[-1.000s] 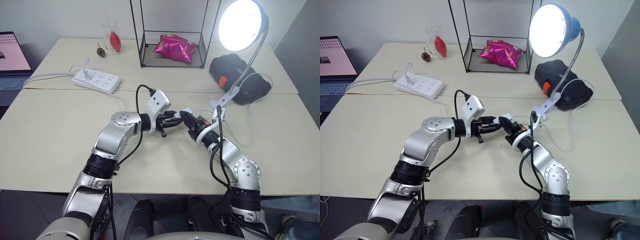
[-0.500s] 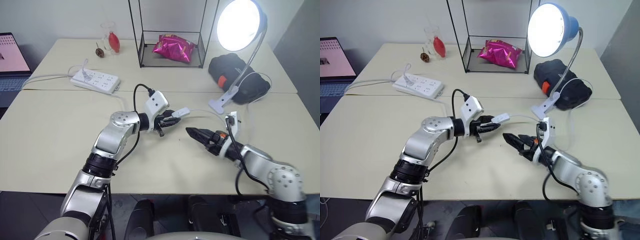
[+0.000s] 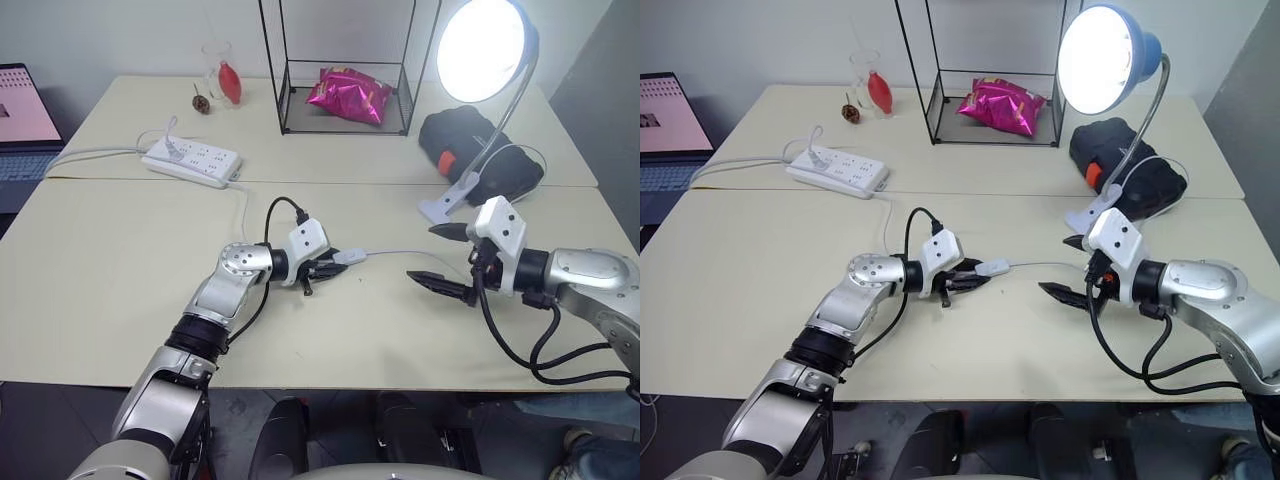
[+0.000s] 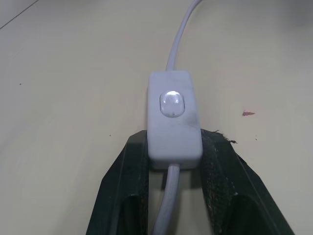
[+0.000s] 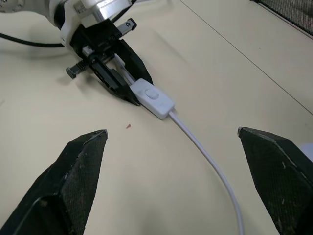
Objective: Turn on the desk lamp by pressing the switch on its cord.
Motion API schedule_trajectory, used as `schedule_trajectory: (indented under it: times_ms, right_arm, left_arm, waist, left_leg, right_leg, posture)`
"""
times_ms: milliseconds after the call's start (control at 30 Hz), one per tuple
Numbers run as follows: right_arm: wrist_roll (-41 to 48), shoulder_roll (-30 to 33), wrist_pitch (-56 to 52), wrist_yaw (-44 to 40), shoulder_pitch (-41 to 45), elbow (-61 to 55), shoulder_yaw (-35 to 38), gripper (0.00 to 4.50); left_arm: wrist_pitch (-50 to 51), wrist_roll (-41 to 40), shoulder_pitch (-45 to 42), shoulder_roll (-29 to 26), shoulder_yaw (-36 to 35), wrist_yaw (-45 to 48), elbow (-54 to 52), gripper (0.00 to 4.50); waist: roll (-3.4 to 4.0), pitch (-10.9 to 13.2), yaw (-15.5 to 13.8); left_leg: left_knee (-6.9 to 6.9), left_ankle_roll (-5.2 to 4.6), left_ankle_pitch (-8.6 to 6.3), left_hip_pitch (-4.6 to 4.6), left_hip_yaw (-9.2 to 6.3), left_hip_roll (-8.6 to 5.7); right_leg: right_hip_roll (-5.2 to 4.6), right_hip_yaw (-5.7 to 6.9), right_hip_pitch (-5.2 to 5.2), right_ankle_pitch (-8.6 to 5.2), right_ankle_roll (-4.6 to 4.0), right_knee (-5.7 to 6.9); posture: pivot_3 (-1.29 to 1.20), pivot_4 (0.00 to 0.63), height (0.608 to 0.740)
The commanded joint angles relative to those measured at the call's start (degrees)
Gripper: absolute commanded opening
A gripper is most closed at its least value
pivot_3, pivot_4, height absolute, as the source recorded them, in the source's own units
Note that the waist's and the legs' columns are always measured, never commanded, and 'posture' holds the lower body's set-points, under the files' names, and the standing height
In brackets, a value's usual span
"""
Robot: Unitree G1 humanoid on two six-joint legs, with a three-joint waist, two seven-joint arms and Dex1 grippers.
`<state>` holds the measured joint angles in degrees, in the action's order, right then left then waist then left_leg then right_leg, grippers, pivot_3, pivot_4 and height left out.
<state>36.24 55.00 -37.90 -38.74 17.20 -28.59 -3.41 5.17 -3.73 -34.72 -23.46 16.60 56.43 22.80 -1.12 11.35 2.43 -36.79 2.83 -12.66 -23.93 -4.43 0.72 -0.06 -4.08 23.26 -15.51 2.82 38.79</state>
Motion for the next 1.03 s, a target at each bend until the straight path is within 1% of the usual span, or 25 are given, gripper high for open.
schedule_trajectory:
  times_ms: [33,67,100,133,200,267,300,367,433,467,533,600,767,900,1033]
  right_arm:
    - [-2.8,0.4,2.4,-3.5,0.6,0.1,1.2,4.50]
    - [-3.3,0.3,2.6,-4.1,0.5,0.3,1.1,4.50]
    - [-3.7,0.1,2.7,-4.6,0.4,0.4,1.1,4.50]
    - [-4.0,-0.1,2.8,-5.0,0.4,0.5,1.2,4.50]
    - [-4.7,-0.6,2.9,-5.7,0.6,0.9,1.2,4.50]
    - [-5.5,-0.9,3.2,-6.4,0.8,1.3,1.2,4.50]
    - [-5.9,-1.0,3.5,-6.6,0.9,1.6,1.2,4.50]
    - [-6.7,-1.2,3.9,-7.3,1.3,2.3,1.4,4.50]
    - [-7.3,-1.4,4.2,-7.9,1.6,3.0,1.6,4.50]
    - [-7.9,-1.3,4.9,-8.5,1.6,3.6,1.7,4.50]
    - [-9.2,-1.1,6.5,-9.4,1.6,5.0,2.1,4.50]
    - [-10.1,-0.5,9.4,-11.8,1.5,7.1,3.2,4.50]
    - [-6.0,-0.9,10.4,-16.4,2.6,11.0,8.5,4.50]
    - [-5.7,-0.1,11.2,-20.0,2.9,13.0,9.9,4.50]
    - [-7.1,-0.2,12.6,-22.1,3.5,14.2,9.1,4.50]
  left_arm:
    - [-3.5,0.9,-0.6,-0.2,0.1,1.8,2.2,1.08]
    - [-3.7,0.7,-0.8,-0.1,-0.3,1.9,2.6,1.08]
    - [-3.6,0.2,-0.9,-0.2,-0.7,2.2,2.8,1.79]
    - [-3.8,0.0,-1.0,-0.3,-0.9,2.5,2.9,1.90]
    - [-4.1,-0.1,-1.2,-0.4,-1.4,2.5,3.0,2.38]
    - [-3.3,-0.7,-0.8,-1.1,-1.9,3.5,1.5,2.69]
    - [-2.7,-1.1,-0.5,-1.6,-2.1,4.1,0.4,3.01]
    - [-2.1,-1.9,0.0,-2.5,-3.4,4.1,-1.8,3.35]
    - [-1.1,-3.0,0.4,-3.3,-4.9,3.6,-4.4,3.83]
    - [0.1,-3.8,0.9,-4.3,-6.0,3.7,-6.8,3.93]
    - [3.6,-5.6,2.1,-6.4,-8.1,3.8,-12.0,3.93]
    - [10.6,-9.0,4.3,-9.5,-12.2,2.7,-20.4,3.93]
    - [22.3,-14.8,9.4,-15.6,-21.2,-0.8,-33.2,3.93]
    - [26.0,-17.9,14.4,-19.1,-25.1,-0.4,-38.5,3.93]
    - [27.4,-19.8,16.4,-20.1,-26.0,-1.2,-40.7,3.93]
  waist:
    - [0.00,0.0,0.0]
    - [0.00,0.0,-0.1]
    - [0.00,0.0,-0.1]
    - [0.00,0.0,-0.1]
    - [0.00,0.0,-0.1]
    - [0.00,0.0,-0.1]
    - [0.00,0.0,-0.1]
    - [0.00,0.0,0.0]
    - [0.00,0.0,0.0]
    - [0.00,0.0,0.0]
    - [-0.01,0.0,0.0]
    - [0.01,0.0,-0.2]
    - [-0.06,0.1,0.1]
    - [-0.05,0.1,0.0]
    - [-0.05,0.1,-0.1]
  left_leg:
    - [-0.01,0.00,0.00,0.00,0.00,0.00]
    - [-0.01,0.00,0.00,0.02,0.00,0.00]
    - [-0.02,0.00,0.00,0.03,0.00,0.00]
    - [-0.02,0.00,0.00,0.03,0.00,0.00]
    - [-0.03,0.00,0.00,0.04,-0.01,0.00]
    - [-0.03,0.00,0.00,0.04,-0.01,0.00]
    - [-0.03,0.00,0.00,0.04,-0.01,0.00]
    - [-0.03,0.00,0.00,0.04,-0.01,0.00]
    - [-0.03,0.00,0.00,0.04,-0.02,0.00]
    - [-0.03,0.00,0.00,0.04,-0.02,0.02]
    - [-0.04,0.00,0.00,0.03,-0.03,0.03]
    - [-0.05,0.00,0.00,0.07,-0.04,0.02]
    - [-0.06,0.00,0.00,0.07,-0.03,0.06]
    - [-0.06,0.00,0.00,0.12,-0.04,0.07]
    - [-0.07,0.00,0.00,0.12,-0.01,0.05]
  right_leg:
    - [0.00,0.00,0.00,0.00,0.00,0.01]
    - [0.00,0.00,0.00,0.00,0.00,0.02]
    - [0.00,0.00,-0.01,0.00,0.00,0.04]
    - [0.00,0.00,-0.01,0.00,0.00,0.06]
    - [0.01,0.01,-0.01,0.00,0.00,0.08]
    - [0.01,0.01,-0.01,0.00,0.00,0.08]
    - [0.01,0.01,-0.01,0.00,0.00,0.08]
    - [0.01,0.01,-0.01,0.00,0.00,0.08]
    - [0.01,0.01,-0.01,0.00,0.00,0.09]
    - [0.01,0.01,-0.01,0.00,0.00,0.09]
    - [0.01,0.02,0.00,0.00,0.00,0.10]
    - [0.01,0.02,-0.02,0.00,0.00,0.13]
    - [0.00,0.02,-0.03,0.00,-0.01,0.12]
    - [0.01,0.04,-0.05,-0.01,-0.02,0.15]
    - [-0.03,0.04,-0.06,-0.01,-0.02,0.15]
  posture:
    - [0.00,0.150,0.740]
    - [0.00,0.150,0.740]
    - [0.00,0.150,0.740]
    - [0.00,0.150,0.740]
    - [0.00,0.150,0.740]
    - [0.00,0.150,0.740]
    - [0.00,0.150,0.740]
    - [0.00,0.150,0.740]
    - [0.00,0.150,0.740]
    - [0.00,0.150,0.740]
    - [0.00,0.150,0.740]
    - [0.00,0.150,0.740]
    - [0.00,0.150,0.740]
    - [0.00,0.150,0.740]
    - [0.00,0.150,0.740]
